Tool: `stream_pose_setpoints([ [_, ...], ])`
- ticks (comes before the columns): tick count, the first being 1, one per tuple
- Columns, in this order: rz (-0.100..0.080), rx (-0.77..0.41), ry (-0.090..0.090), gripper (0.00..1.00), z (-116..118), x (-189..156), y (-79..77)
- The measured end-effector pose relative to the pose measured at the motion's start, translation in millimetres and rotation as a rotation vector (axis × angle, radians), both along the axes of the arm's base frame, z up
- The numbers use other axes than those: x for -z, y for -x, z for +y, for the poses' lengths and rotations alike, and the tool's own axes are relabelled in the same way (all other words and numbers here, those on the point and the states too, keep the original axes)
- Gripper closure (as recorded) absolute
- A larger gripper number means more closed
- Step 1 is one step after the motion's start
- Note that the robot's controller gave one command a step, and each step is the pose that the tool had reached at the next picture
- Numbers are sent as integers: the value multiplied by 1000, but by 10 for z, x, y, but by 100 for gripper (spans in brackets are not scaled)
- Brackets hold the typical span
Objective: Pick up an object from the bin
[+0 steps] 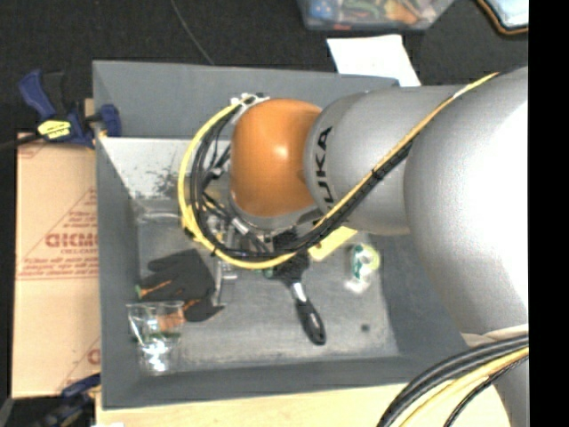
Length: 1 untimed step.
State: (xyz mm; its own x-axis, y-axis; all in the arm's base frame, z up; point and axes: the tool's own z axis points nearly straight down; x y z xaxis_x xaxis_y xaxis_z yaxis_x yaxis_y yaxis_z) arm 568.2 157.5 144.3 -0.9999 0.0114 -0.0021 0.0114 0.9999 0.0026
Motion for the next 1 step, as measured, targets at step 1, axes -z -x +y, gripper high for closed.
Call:
stream_pose_setpoints([
  [1,0,0,0,0,0,1,0],
])
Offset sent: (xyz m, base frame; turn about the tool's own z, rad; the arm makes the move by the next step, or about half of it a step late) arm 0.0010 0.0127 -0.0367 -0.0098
